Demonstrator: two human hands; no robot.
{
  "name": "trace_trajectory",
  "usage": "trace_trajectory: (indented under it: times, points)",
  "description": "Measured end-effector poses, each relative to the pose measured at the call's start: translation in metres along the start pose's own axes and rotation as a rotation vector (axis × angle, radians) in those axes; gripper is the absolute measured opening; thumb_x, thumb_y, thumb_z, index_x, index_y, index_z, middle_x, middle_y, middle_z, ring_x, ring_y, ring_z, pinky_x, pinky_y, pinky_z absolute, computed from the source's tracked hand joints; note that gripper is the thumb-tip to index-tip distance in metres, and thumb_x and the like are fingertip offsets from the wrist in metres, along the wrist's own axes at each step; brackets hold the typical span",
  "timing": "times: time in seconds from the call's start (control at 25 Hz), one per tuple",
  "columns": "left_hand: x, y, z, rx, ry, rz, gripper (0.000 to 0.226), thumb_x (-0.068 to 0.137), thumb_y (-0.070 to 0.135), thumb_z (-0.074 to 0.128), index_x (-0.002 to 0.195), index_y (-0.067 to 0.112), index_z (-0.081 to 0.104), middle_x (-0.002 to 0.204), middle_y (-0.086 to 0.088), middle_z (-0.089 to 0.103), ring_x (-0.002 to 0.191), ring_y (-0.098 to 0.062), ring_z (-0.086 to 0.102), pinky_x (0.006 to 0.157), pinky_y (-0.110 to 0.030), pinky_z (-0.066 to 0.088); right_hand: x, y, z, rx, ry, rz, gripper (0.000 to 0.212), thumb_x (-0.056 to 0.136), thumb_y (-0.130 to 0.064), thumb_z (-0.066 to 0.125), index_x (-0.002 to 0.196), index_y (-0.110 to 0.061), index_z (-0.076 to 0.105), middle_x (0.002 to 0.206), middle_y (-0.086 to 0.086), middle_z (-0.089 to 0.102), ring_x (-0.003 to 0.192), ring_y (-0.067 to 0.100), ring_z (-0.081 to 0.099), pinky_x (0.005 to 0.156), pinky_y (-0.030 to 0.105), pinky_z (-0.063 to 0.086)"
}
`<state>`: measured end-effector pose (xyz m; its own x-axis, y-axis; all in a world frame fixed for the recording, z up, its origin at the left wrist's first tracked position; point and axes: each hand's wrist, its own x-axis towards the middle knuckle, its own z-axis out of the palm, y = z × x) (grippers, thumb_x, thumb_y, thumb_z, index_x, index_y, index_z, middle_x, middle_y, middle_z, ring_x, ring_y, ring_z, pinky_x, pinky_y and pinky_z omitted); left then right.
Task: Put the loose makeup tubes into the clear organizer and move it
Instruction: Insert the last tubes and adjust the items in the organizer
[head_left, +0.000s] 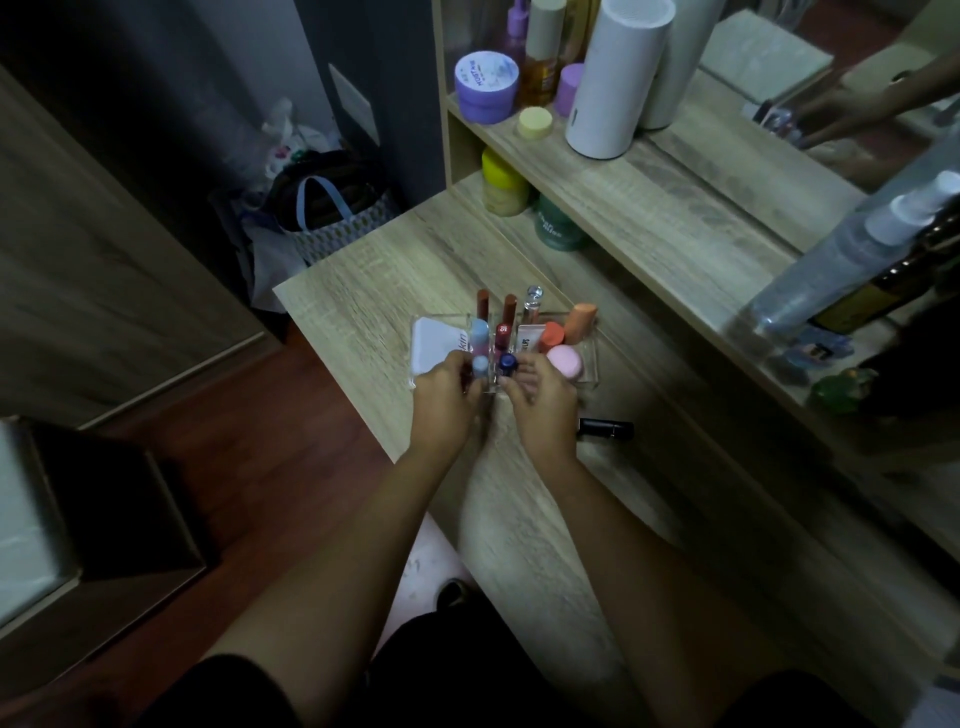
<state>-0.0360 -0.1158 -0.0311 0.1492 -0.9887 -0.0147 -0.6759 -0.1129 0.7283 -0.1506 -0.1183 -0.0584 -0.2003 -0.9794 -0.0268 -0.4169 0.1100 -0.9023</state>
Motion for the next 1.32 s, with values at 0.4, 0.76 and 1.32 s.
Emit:
trace_trajectory:
  times: [0.4,0.76,1.32]
  points:
    - [-0.021,-0.002,0.001,-0.154,0.119,-0.048,0.018,0.081,0.004,0.066,0.098,0.004,0.060,0.087,-0.010,0.069,0.079,-0.026,0.066,0.074,-0.034,0.056,-0.017,-0.002,-0.022,-0.058,0.035,-0.026,0.033,0.082,-0.002,0.065,0.114,-0.008,0.062,0.110,0.012,0.066,0.090,0.017,0.063,0.080,0.031,0.056]
    - [-0.053,-0.026,0.018,0.255,-0.301,0.491,0.040,0.090,0.018,0.059,0.127,0.003,0.056,0.131,-0.020,0.059,0.124,-0.032,0.053,0.104,-0.041,0.043,-0.037,0.036,-0.079,-0.818,-0.135,0.041,0.034,0.091,-0.016,0.052,0.124,-0.016,0.053,0.129,0.007,0.056,0.120,0.024,0.047,0.102,0.036,0.040]
    - [-0.051,-0.072,0.022,0.499,-0.489,0.590,0.067,0.096,0.047,0.035,0.149,0.014,0.012,0.160,-0.006,0.012,0.142,-0.017,-0.008,0.116,-0.035,0.002,0.011,-0.006,-0.059,0.150,-0.082,0.108,0.029,0.084,-0.009,0.065,0.113,-0.014,0.061,0.102,-0.002,0.069,0.082,-0.006,0.063,0.071,0.013,0.053]
